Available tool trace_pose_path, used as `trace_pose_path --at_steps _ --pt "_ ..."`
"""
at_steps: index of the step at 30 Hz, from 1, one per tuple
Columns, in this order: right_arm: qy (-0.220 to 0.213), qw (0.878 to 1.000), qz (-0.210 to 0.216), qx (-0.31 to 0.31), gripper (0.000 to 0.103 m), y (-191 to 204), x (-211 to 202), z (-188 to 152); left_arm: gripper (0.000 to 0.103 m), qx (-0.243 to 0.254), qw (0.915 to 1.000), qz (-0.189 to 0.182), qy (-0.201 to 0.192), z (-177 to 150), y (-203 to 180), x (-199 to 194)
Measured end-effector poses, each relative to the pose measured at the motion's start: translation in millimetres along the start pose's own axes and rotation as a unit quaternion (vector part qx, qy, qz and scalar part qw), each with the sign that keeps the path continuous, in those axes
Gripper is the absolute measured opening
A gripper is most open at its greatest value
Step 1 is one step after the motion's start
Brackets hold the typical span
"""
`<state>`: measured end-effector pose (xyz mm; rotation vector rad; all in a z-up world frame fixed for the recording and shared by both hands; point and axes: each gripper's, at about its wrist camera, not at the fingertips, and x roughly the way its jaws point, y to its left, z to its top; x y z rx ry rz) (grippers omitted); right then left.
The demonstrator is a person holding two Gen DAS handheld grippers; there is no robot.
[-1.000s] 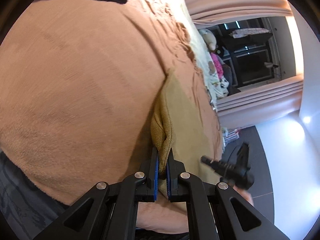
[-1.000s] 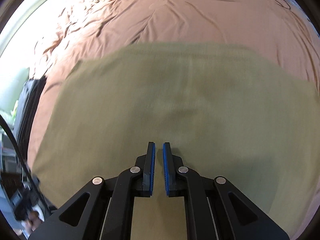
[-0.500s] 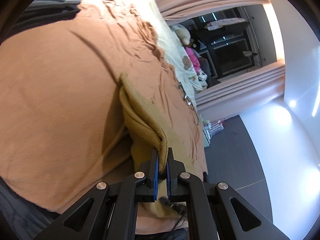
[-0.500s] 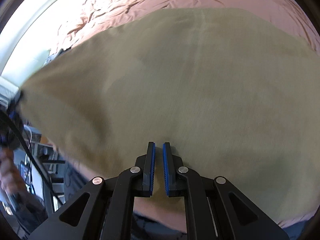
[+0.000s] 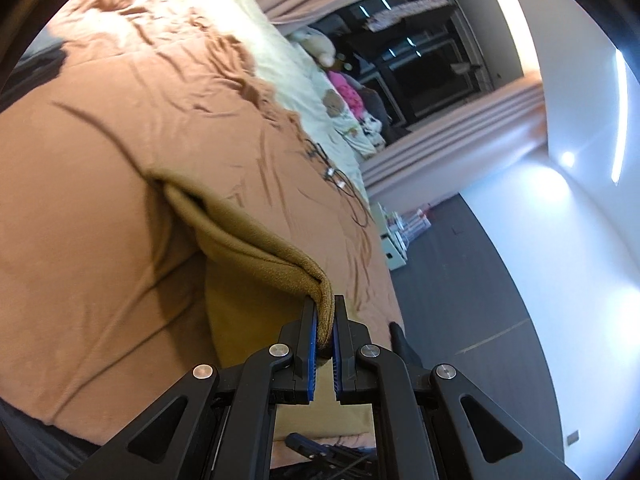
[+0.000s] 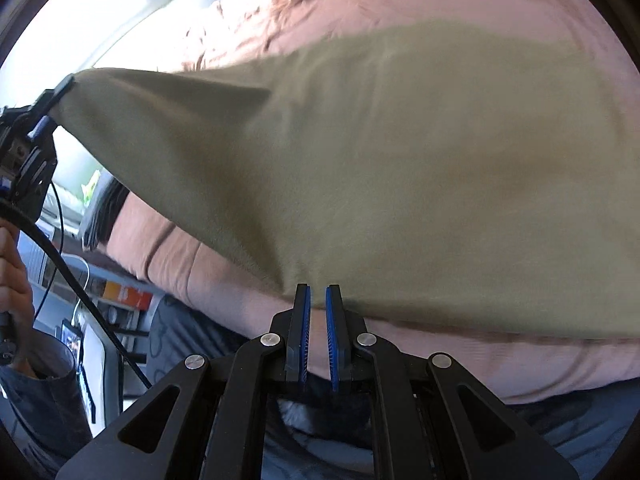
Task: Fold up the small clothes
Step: 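Lift the side edge with the left gripper and fold it over the shirt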
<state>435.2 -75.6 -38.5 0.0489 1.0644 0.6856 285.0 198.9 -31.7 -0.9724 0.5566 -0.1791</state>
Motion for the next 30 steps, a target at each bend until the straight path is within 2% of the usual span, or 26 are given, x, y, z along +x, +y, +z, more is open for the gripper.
trace_pose_path --at_steps 4,6,7,8,9,10,16,21,30 --pt "-0.027 0.999 -0.016 0.013 0.005 -14.8 -26.9 -0.6 0.006 0.018 0.9997 -0.010 0.016 -0.4 -24.4 16.6" --pt "-0.041 0.999 -0.024 0.020 0.011 -25.7 -42.8 -2.0 0.006 0.029 0.9991 -0.016 0.025 -1.2 -38.0 26.9" --pt "-0.047 0.998 -0.023 0.022 0.030 -25.8 -47.5 -5.0 0.006 0.034 0.9989 -0.017 0.029 -1.7 -43.3 31.1" --pt "-0.057 0.998 -0.021 0.026 0.060 -30.3 -55.5 -7.3 0.006 0.041 0.9984 -0.019 0.033 -2.4 -49.3 36.3" --pt "-0.071 0.997 -0.022 0.029 0.070 -33.9 -64.2 -11.0 0.006 0.048 0.9979 -0.021 0.039 -3.5 -57.1 43.3" --pt "-0.081 0.996 -0.023 0.030 0.074 -31.5 -72.3 -22.9 0.006 0.053 0.9974 -0.022 0.043 -4.6 -61.3 47.9" --pt "-0.105 0.993 -0.020 0.041 0.074 -45.2 -89.7 -48.4 0.006 0.081 0.9933 -0.030 0.077 -21.9 -93.1 80.4" --pt "-0.114 0.990 -0.018 0.078 0.074 -70.1 -98.3 -71.5 0.006 0.104 0.9870 -0.032 0.118 -45.7 -116.4 118.2" --pt "-0.122 0.985 -0.021 0.118 0.074 -106.7 -126.3 -99.4 0.006 0.125 0.9753 -0.022 0.181 -88.0 -129.0 182.5"
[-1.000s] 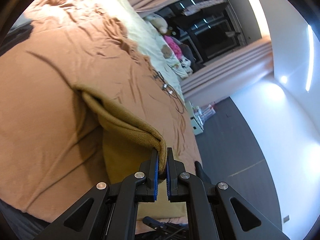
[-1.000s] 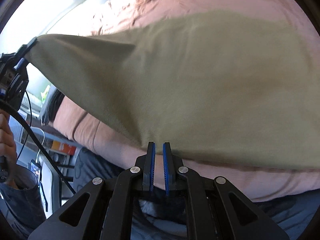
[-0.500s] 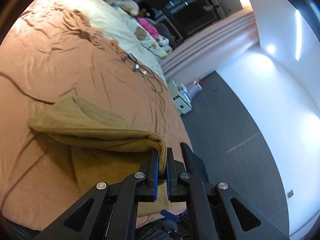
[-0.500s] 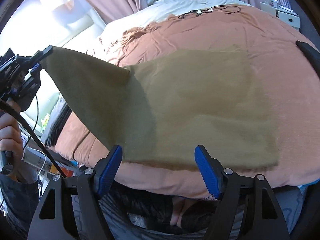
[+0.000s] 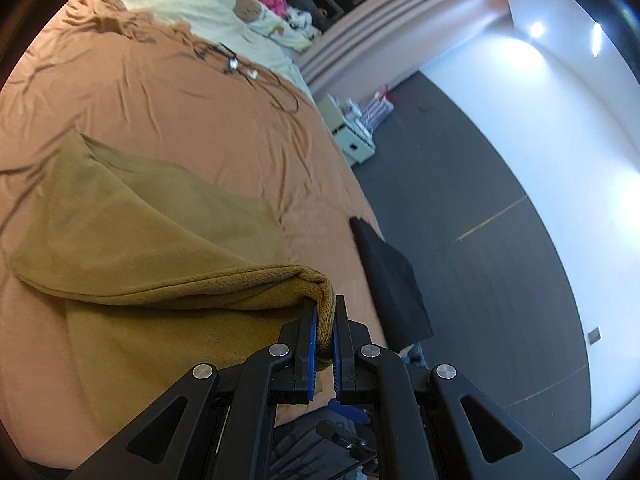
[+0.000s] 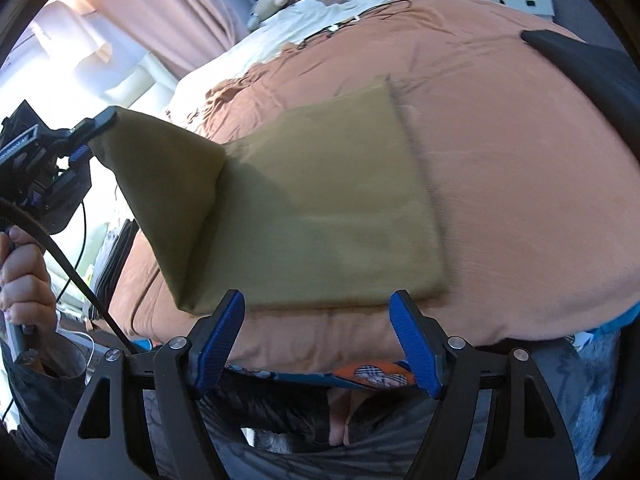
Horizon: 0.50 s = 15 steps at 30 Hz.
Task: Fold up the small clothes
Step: 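Lift the side edge with the left gripper and fold it over the shirt, then lower the folded side onto the shirt and open the left gripper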
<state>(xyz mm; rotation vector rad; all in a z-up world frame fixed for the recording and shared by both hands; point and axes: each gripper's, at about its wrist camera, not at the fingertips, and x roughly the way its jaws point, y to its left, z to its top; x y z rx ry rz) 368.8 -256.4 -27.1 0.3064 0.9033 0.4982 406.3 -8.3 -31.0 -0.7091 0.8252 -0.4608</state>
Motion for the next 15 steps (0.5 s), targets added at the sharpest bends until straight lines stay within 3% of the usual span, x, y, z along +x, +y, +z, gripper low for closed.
trace_pose_path --at_steps 15 --pt "0.002 1.000 0.011 0.027 0.073 -35.6 -7.9 1.0 0.006 0.023 0.9933 0.021 0.111 -40.5 -18.2 112.0"
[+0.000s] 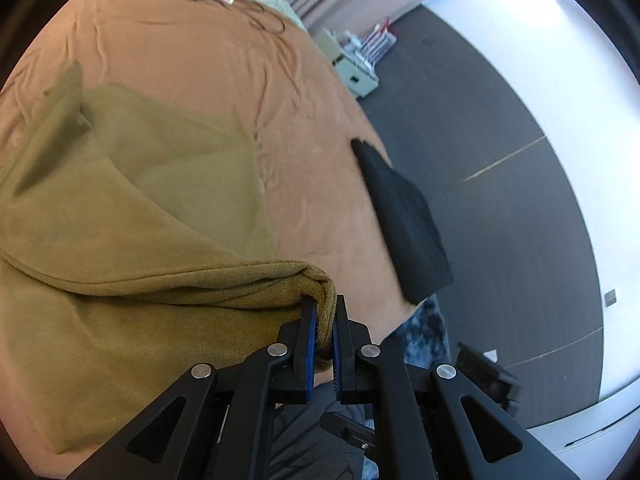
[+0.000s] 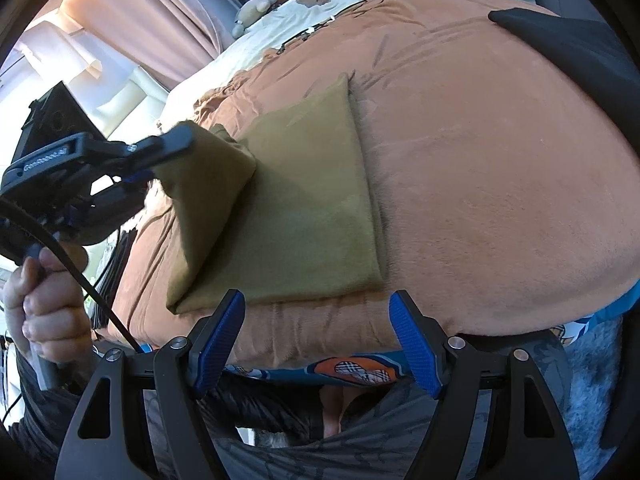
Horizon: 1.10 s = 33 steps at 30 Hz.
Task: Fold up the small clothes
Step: 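Lower the folded side onto the shirt and open the left gripper, then pinch the new folded edge with the right gripper to crease it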
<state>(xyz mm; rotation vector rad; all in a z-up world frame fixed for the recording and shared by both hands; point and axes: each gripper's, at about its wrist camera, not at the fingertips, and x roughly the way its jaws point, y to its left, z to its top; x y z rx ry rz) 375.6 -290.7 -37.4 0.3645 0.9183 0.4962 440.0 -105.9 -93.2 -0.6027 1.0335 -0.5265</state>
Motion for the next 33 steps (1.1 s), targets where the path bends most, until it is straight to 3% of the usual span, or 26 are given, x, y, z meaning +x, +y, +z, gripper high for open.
trace_pose_path --at_steps 5,7,9,11,15,19,27,29,33 --pt "0.004 1.000 0.007 -0.003 0.074 0.8 -0.2 2.1 0.012 -0.015 0.9989 0.010 0.043 -5.4 7.6 24.5" --pt "0.006 1.000 0.009 -0.010 0.073 3.7 2.5 4.0 0.024 -0.016 0.9986 -0.003 0.051 -5.8 10.4 24.6" --pt "0.008 1.000 0.009 -0.016 0.073 6.1 6.5 6.8 0.054 -0.011 0.9990 0.010 0.042 -5.5 15.2 16.3" --pt "0.010 1.000 0.005 -0.025 0.073 9.6 10.2 11.0 0.067 -0.011 0.9994 0.022 0.025 -4.3 22.1 4.2" --pt "0.017 0.999 -0.004 -0.043 0.072 14.1 18.0 19.8 0.068 -0.025 0.9988 0.041 0.011 -2.0 46.4 -18.2" --pt "0.026 0.998 -0.009 -0.051 0.063 17.4 24.5 29.1 0.068 -0.026 0.9972 0.070 0.002 -6.9 68.5 -34.2" --pt "0.026 0.997 -0.004 -0.071 0.061 40.3 26.9 48.6 0.068 -0.044 0.9924 0.114 -0.015 -18.5 112.0 -63.1" --pt "0.033 0.997 -0.017 -0.072 0.045 40.7 33.0 52.6 0.068 -0.055 0.9914 0.117 -0.022 -20.8 123.0 -71.5" --pt "0.048 0.994 -0.051 -0.080 0.032 38.4 44.8 57.5 0.068 -0.071 0.9892 0.127 -0.016 -29.9 139.3 -76.7"
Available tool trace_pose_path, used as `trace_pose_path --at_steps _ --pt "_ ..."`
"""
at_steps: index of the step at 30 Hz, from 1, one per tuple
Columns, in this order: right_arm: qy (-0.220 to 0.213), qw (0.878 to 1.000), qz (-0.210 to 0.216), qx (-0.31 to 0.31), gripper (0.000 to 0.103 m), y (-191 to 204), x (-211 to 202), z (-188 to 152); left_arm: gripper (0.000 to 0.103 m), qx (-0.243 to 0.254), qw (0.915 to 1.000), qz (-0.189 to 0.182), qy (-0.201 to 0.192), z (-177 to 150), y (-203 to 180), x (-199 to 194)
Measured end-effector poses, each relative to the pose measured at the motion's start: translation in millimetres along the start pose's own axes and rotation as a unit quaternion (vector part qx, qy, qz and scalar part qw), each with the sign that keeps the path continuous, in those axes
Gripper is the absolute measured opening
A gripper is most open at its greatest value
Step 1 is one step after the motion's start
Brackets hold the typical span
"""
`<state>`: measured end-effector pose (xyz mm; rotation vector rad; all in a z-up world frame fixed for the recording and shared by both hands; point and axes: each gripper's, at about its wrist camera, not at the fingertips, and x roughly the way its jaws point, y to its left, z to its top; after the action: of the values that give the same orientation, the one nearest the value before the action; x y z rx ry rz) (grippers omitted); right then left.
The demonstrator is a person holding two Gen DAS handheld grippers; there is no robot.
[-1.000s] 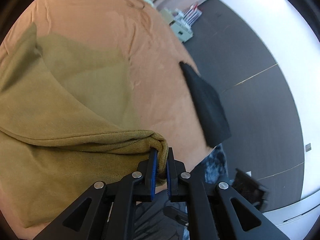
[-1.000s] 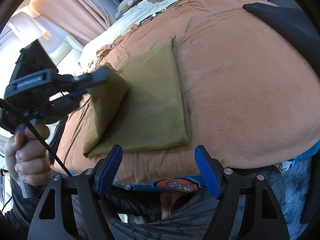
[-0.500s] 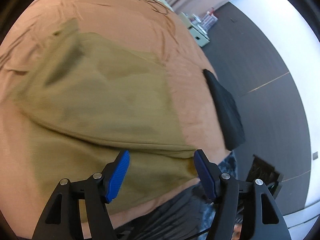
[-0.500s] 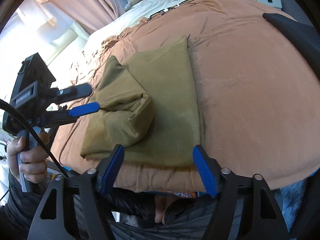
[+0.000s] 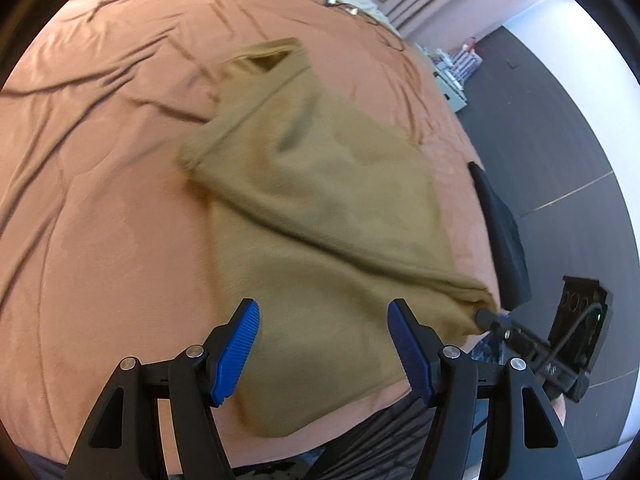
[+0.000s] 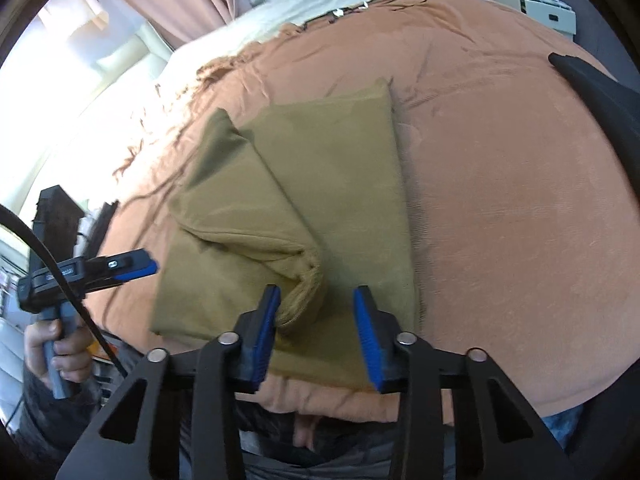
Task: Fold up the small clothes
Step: 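Pinch the new folded edge with the right gripper to crease it, then open both grippers and withdraw them from the folded shirt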
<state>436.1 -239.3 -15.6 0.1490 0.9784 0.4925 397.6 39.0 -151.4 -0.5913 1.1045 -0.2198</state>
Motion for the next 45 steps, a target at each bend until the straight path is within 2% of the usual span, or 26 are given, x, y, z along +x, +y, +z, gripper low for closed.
trace_pose_path --at_steps 2,5,8,10,14,19,20,21,22,24,28,31,32,36,37,38,40,43,45 --pt "0.006 1.000 -0.014 0.001 0.015 1.2 3.3 -0.2 0.068 -0.004 1.0000 0.006 0.003 -7.4 10.4 -4.1" --pt "0.004 1.000 -0.022 0.007 0.006 -0.4 3.4 0.2 0.067 -0.019 0.9998 0.005 0.004 -15.8 24.1 -4.6" --pt "-0.009 1.000 -0.024 0.011 0.004 6.9 -0.7 -0.6 0.058 -0.021 0.9996 0.008 0.018 -24.0 29.8 0.2" --pt "-0.015 1.000 -0.024 0.010 0.004 7.6 -4.3 -5.1 0.046 -0.023 0.9992 0.017 0.027 -32.0 33.6 2.9" --pt "-0.028 0.999 -0.019 0.018 0.003 6.0 -12.5 -17.9 0.042 -0.021 0.9993 0.017 0.027 -40.2 34.5 1.9" --pt "-0.037 0.999 -0.017 0.025 0.003 0.2 -18.9 -31.9 0.039 -0.016 0.9987 0.012 0.046 -44.9 28.5 7.3" --pt "-0.038 0.999 -0.016 0.027 0.003 -1.3 -19.3 -34.0 0.034 -0.014 0.9987 0.014 0.047 -45.0 28.3 7.9" --pt "-0.039 0.999 -0.015 0.030 0.003 -3.1 -19.8 -36.7 0.023 -0.012 0.9986 0.017 0.049 -44.6 27.8 9.1" --pt "-0.040 0.999 -0.013 0.034 0.003 -5.9 -20.9 -38.3 0.016 -0.012 0.9985 0.022 0.049 -45.2 28.1 9.7" --pt "-0.044 0.998 -0.008 0.041 0.003 -9.8 -22.9 -43.2 0.010 -0.007 0.9987 0.022 0.046 -46.7 28.6 7.4" --pt "-0.043 0.998 -0.008 0.049 0.003 -18.8 -21.8 -52.4 0.008 0.016 0.9981 0.033 0.049 -45.9 22.8 5.9" --pt "-0.027 0.998 -0.040 0.040 0.003 -24.4 -6.9 -50.6 0.009 0.017 0.9974 0.036 0.060 -45.1 25.5 9.7" --pt "-0.024 0.998 -0.057 0.029 0.005 -22.1 -4.1 -49.8 0.010 0.012 0.9972 0.035 0.064 -43.5 26.8 12.1" --pt "-0.023 0.997 -0.074 -0.008 0.017 -2.3 -13.8 -43.5 0.011 -0.007 0.9980 0.013 0.062 -39.8 32.1 7.7" --pt "-0.025 0.996 -0.079 -0.018 0.027 3.6 -16.1 -41.7 0.014 -0.009 0.9981 0.014 0.059 -38.2 33.3 5.8" --pt "-0.027 0.996 -0.082 -0.030 0.043 9.0 -20.5 -39.3 0.016 -0.012 0.9984 0.014 0.053 -35.8 34.2 3.5" --pt "-0.034 0.995 -0.083 -0.046 0.057 17.4 -27.6 -36.1 0.024 -0.015 0.9992 0.014 0.036 -33.1 36.8 -3.4" --pt "-0.034 0.992 -0.085 -0.086 0.057 38.4 -29.7 -25.6 0.037 -0.021 0.9997 0.006 0.009 -27.1 39.4 -10.1" --pt "-0.033 0.990 -0.087 -0.106 0.057 48.9 -25.5 -21.3 0.037 -0.022 0.9998 0.002 0.000 -24.2 40.6 -11.4"
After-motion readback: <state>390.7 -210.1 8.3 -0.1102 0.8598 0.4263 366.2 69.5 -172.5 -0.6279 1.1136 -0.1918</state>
